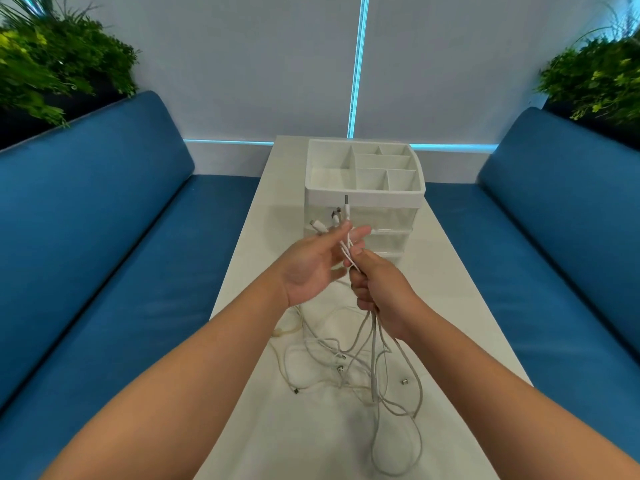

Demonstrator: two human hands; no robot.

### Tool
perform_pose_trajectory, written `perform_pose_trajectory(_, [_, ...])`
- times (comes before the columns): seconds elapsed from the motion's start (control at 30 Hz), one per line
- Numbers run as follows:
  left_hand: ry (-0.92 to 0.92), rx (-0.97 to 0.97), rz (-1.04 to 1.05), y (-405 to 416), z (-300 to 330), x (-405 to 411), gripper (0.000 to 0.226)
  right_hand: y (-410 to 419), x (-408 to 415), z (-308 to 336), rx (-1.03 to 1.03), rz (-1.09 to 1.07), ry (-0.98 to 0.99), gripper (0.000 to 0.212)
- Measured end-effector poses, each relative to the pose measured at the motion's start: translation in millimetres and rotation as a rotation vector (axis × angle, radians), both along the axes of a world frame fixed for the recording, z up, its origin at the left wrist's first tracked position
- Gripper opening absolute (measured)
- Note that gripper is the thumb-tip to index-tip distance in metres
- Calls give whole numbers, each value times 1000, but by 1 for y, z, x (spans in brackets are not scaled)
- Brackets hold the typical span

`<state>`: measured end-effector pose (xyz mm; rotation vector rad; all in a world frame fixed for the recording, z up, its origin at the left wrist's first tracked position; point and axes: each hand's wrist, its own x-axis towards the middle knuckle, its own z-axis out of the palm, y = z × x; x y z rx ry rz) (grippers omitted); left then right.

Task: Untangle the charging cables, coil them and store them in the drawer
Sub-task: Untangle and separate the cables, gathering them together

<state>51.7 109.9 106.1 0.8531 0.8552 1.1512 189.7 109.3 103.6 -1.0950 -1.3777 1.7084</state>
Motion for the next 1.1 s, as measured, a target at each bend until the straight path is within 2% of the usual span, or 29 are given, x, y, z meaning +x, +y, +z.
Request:
perform_pose_trajectory(0.07, [38,51,59,0,-1,6,30,-2,-1,-5,57,-1,-51,32])
perform_pose_trajectory(0.17, [167,103,187,-2,2,15,22,-1,0,-15,446,-29,-365,38])
perform_pose_trajectory(0.23, [269,144,267,-4,2,21,22,-1,2,-18,625,-40,-502,38])
perform_pose_trajectory(0.37, [284,230,265,-8,1,26,11,-5,4,-24,742,6,-580,17])
perform_pose_trajectory(0.47, [210,196,304,-10,3,33,9,-14,1,-31,745,75,-610,24])
perform_pose_trajectory(0.6, [142,172,357,-12,-1,38,19,-24,-3,-33,652,22,-393,14])
perform_pose_trajectory(0.67, [96,177,341,-13,-2,37,22,-27,-3,-32,611,-37,-320,19])
perform_pose_trajectory(0.83, [51,282,381,-14,-2,35,49,-24,-2,-32,542,-26,-277,23])
perform_pose_trajectory(0.93, [127,360,465,-14,-2,31,73,-22,1,-34,479,0,-268,27])
perform_pose_trajectory(1.0, [221,384,479,-14,-1,32,65,-23,2,-33,454,38,-253,30])
perform_pose_trajectory(1.1, [308,372,510,-14,1,35,32,-25,2,-29,435,101,-235,32])
